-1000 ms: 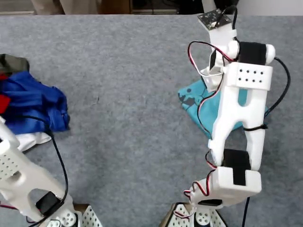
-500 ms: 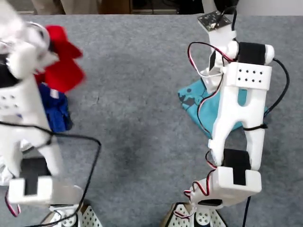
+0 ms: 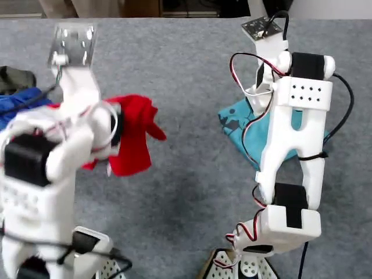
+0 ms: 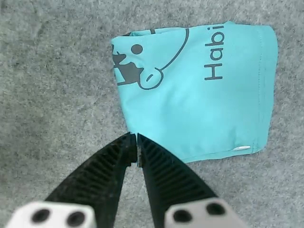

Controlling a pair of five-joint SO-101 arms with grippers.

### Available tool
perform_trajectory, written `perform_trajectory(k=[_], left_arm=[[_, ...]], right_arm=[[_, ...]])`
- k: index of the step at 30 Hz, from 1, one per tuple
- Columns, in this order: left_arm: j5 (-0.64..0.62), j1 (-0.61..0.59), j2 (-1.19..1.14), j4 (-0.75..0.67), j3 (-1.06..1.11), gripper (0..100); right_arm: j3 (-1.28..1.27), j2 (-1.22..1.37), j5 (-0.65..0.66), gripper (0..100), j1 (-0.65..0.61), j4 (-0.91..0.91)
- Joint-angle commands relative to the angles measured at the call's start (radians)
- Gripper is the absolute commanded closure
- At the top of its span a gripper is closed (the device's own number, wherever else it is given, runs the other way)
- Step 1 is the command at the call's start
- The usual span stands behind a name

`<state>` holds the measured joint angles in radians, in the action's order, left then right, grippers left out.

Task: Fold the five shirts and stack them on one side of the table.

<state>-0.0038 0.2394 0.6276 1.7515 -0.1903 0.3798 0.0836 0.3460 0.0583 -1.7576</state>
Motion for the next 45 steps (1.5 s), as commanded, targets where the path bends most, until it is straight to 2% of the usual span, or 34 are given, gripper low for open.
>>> perform_trajectory(k=[1, 4, 8, 12, 16, 20, 23, 29, 36, 39, 43, 45], left_arm=[[0.021, 0.008, 0.139, 0.009, 0.140, 86], [-0.002, 0.005, 0.228, 0.009, 0.275, 73], [-0.005, -0.115, 0.355, 0.008, 0.334, 73], [-0.002, -0.404, 0.444, 0.005, 0.338, 73], [0.035, -0.740, 0.440, -0.051, 0.400, 73], [0.071, -1.007, 0.387, -0.172, 0.565, 73], [0.130, -1.122, 0.355, -0.229, 0.661, 73], [0.184, -1.249, 0.341, -0.313, 0.789, 73], [0.186, -1.324, 0.340, -0.356, 0.872, 73], [0.186, -1.326, 0.340, -0.356, 0.870, 73], [0.186, -1.321, 0.340, -0.356, 0.870, 73], [0.186, -1.321, 0.340, -0.356, 0.870, 73]], right_arm=[[-0.002, -0.050, 0.003, 98.3, -0.018, 0.029], [-0.002, -0.050, 0.003, 98.2, -0.018, 0.038], [-0.002, -0.050, 0.009, 98.1, -0.045, 0.040], [-0.002, -0.039, 0.009, 87.9, -0.125, 0.035], [0.005, 0.027, 0.009, 73.5, -0.282, 0.017], [0.008, 0.136, 0.009, 70.9, -0.479, 0.017], [0.027, 0.225, 0.006, 70.9, -0.616, 0.034], [0.163, 0.417, 0.002, 70.9, -0.794, 0.034], [0.234, 0.628, -0.040, 71.6, -0.895, 0.032], [0.245, 0.687, -0.041, 79.9, -0.891, 0.032], [0.243, 0.714, -0.038, 98.5, -0.874, -0.005], [0.236, 0.711, -0.038, 98.1, -0.855, -0.021]])
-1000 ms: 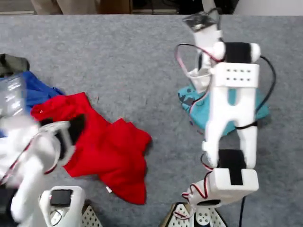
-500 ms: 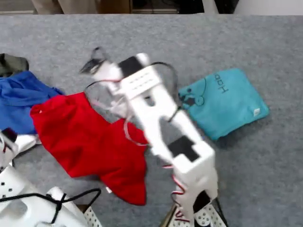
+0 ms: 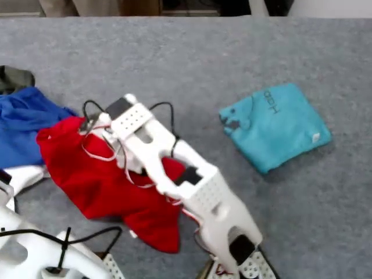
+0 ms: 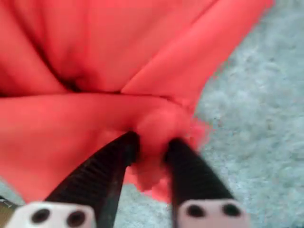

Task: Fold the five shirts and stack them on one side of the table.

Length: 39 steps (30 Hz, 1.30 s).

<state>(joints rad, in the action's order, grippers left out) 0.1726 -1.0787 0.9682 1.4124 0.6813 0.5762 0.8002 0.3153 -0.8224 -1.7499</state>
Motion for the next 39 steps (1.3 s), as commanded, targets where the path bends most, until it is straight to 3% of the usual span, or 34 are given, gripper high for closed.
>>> perform_trajectory(k=[1, 12, 22, 28, 34, 39], left_arm=[[0.009, -0.002, -0.001, -0.017, -0.002, 73], [0.011, 0.005, -0.002, -0.017, -0.005, 73], [0.003, 0.189, -0.004, -0.014, -0.003, 73], [0.000, 0.308, -0.068, -0.014, -0.009, 73], [-0.003, 0.397, -0.331, -0.009, -0.058, 73], [-0.048, 0.402, -0.549, 0.011, -0.212, 73]], right_arm=[[0.041, -0.007, -0.009, 98.2, 0.038, -0.032], [0.035, -0.206, -0.080, 99.4, 0.280, -0.037], [-0.246, -0.627, -0.063, 99.4, 0.515, -0.034], [-0.518, -0.895, 0.041, 99.4, 0.610, -0.032], [-0.809, -1.096, 0.178, 99.4, 0.708, -0.032], [-0.989, -1.205, 0.354, 99.1, 0.819, -0.032]])
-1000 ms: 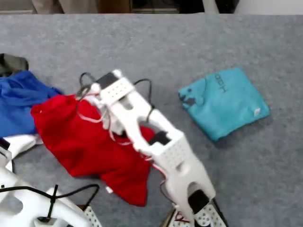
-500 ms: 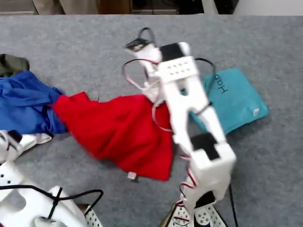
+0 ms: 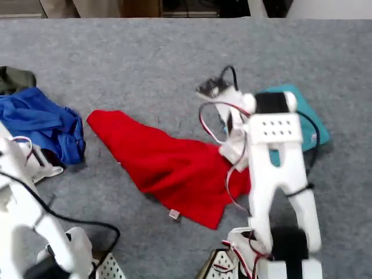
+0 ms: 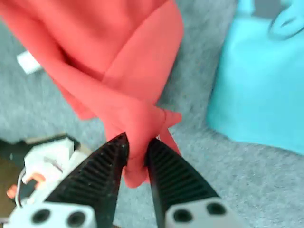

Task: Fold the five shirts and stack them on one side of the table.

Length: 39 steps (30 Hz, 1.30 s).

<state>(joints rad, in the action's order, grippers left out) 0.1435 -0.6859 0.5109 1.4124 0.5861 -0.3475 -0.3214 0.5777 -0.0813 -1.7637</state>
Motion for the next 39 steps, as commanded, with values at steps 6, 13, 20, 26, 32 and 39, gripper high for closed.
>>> perform_trajectory(k=[6, 13, 20, 26, 32, 39], left_arm=[[-0.018, 0.008, -0.272, 0.100, -0.292, 73], [-0.018, 0.000, -0.340, 0.126, -0.328, 73], [-0.018, -0.032, -0.340, 0.120, -0.330, 73], [-0.054, -0.117, -0.341, 0.118, -0.324, 73], [-0.054, -0.198, -0.346, 0.120, -0.324, 73], [-0.054, -0.199, -0.340, 0.126, -0.290, 73]], right_arm=[[-0.073, -0.127, 0.186, 90.0, 0.229, -0.018], [0.179, -0.148, 0.160, 68.3, 0.208, -0.018], [0.470, 0.042, -0.044, 67.7, -0.153, -0.006], [0.657, 0.409, -0.124, 67.7, -0.441, 0.086], [0.937, 0.799, -0.124, 67.7, -0.552, 0.163], [1.313, 1.277, -0.135, 67.8, -0.542, 0.143]])
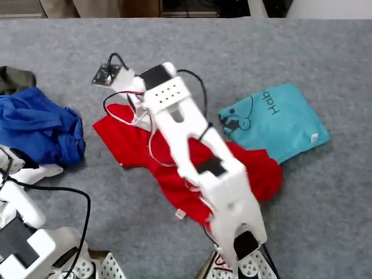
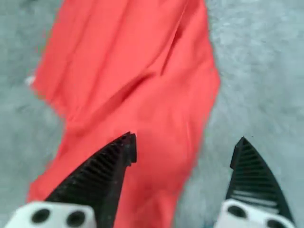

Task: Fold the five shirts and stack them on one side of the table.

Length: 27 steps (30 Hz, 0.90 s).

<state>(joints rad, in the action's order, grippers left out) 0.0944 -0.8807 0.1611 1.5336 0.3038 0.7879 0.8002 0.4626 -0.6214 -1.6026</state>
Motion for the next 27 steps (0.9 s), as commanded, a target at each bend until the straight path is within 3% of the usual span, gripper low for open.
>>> perform_trajectory(k=[1, 8, 14, 20, 27], left_arm=[[-0.005, -0.003, 0.010, 0.003, 0.000, 73], [-0.005, 0.006, 0.010, -0.003, 0.015, 73], [-0.009, 0.026, 0.008, -0.003, 0.012, 73], [-0.005, 0.035, 0.001, -0.028, 0.017, 73], [-0.005, 0.195, 0.001, -0.031, 0.018, 73]], right_arm=[[0.234, 0.214, -0.031, 69.0, 0.002, -0.041], [0.638, 0.478, -0.046, 99.8, 0.062, -0.184], [0.769, 0.440, -0.143, 99.3, 0.162, -0.186], [0.673, 0.229, -0.192, 99.3, 0.257, -0.186], [0.484, -0.025, -0.189, 99.3, 0.417, -0.186]])
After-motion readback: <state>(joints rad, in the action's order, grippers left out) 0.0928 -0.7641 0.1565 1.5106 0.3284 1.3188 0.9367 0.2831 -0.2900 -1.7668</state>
